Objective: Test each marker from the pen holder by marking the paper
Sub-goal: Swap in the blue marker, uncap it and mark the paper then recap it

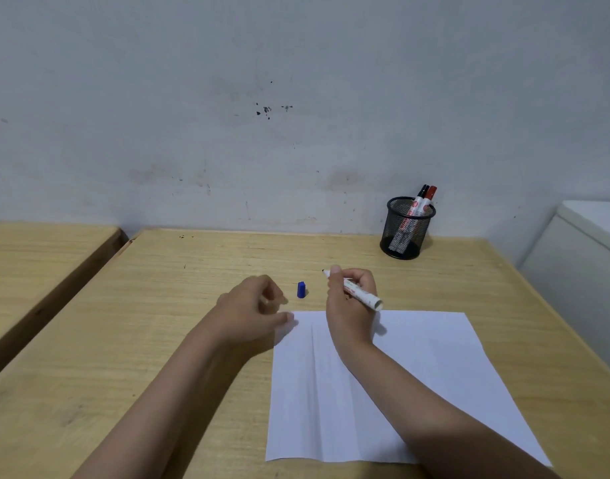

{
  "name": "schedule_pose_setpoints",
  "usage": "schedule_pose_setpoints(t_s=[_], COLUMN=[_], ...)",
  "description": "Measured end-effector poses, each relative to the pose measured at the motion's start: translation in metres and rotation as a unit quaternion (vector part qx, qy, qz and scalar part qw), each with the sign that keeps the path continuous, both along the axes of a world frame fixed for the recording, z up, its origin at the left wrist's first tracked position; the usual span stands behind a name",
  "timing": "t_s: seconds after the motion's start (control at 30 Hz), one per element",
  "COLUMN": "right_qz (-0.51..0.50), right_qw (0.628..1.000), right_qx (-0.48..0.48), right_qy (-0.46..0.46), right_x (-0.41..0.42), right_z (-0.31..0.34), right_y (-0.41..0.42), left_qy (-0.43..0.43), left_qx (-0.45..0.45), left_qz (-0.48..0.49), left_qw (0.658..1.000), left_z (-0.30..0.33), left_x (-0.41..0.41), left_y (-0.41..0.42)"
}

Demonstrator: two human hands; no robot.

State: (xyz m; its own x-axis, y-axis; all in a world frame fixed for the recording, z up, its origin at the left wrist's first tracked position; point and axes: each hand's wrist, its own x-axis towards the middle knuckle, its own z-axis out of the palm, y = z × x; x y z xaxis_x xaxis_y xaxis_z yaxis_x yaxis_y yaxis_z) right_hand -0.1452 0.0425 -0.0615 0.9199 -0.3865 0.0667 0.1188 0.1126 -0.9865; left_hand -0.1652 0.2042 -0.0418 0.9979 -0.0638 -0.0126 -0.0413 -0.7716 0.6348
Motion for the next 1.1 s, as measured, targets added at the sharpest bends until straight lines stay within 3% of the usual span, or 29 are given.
schedule_pose_setpoints(t_s=[0.07, 0.33, 0.4, 0.57, 0.73, 0.93, 1.1], right_qz=[-0.002, 0.045, 0.047, 0.053, 0.075, 0.088, 0.097], right_qw=[1.000, 0.998, 0.997, 0.987, 0.987, 0.985, 0.984], right_qx=[0.002, 0.036, 0.053, 0.143, 0.138, 0.100, 0.061], right_qy=[-0.005, 0.005, 0.022, 0.058, -0.030, -0.114, -0.138], right_x=[0.000, 0.003, 0.004, 0.009, 0.006, -0.006, -0.013], right_z=[0.000, -0.001, -0.001, 0.016, 0.052, 0.077, 0.084], right_y=[-0.001, -0.003, -0.004, -0.012, -0.032, -0.046, -0.058], left_qy=[-0.031, -0.054, -0.059, -0.022, 0.038, 0.045, 0.042], left_qx=[-0.047, -0.041, -0.103, -0.357, -0.559, -0.600, -0.570], left_qz=[0.022, 0.034, 0.072, 0.145, 0.136, 0.073, 0.051], left_qw=[0.998, 0.997, 0.990, 0.923, 0.817, 0.796, 0.819], left_z=[0.004, -0.005, -0.005, 0.011, 0.036, 0.063, 0.074], left_x=[0.011, 0.041, 0.042, 0.031, 0.018, 0.002, -0.010], left_y=[-0.011, -0.041, -0.043, -0.041, -0.040, -0.060, -0.076])
